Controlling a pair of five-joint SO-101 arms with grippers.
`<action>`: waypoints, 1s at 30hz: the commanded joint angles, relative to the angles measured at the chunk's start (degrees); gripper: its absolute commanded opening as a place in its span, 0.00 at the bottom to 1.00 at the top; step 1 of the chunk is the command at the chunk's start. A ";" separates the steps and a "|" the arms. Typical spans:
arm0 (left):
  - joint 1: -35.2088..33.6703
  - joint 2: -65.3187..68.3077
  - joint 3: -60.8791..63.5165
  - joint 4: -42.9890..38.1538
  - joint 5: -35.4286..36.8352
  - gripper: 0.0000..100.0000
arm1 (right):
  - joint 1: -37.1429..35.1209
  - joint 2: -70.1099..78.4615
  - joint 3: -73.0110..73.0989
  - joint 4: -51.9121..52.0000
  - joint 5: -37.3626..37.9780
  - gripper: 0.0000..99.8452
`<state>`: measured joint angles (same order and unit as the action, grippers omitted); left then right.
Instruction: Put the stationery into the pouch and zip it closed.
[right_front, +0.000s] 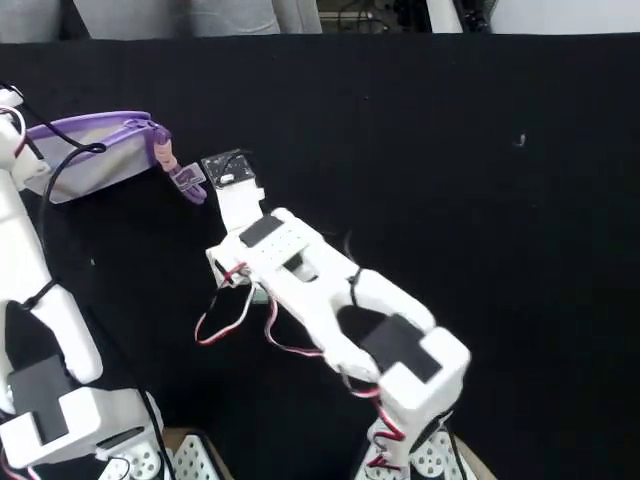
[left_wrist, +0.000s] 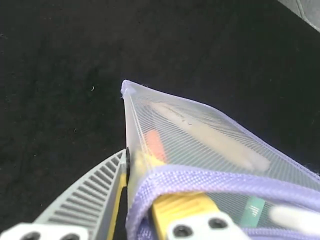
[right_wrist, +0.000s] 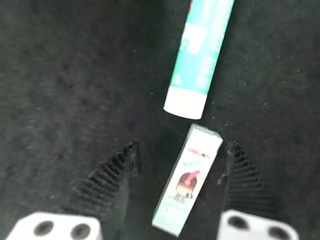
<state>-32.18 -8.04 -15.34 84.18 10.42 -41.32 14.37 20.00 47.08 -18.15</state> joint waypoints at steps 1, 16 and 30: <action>-0.40 -1.23 -0.66 -1.32 0.53 0.03 | 0.88 5.76 -10.33 6.15 -0.35 0.26; -0.40 -1.23 -0.66 -1.23 0.53 0.03 | 1.76 13.23 -22.99 17.76 -2.55 0.01; 6.20 -1.67 -4.18 6.86 0.44 0.03 | 9.58 -18.77 -15.60 21.01 1.05 0.01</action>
<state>-30.07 -8.04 -15.43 86.99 10.42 -35.08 9.01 2.33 69.23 -18.42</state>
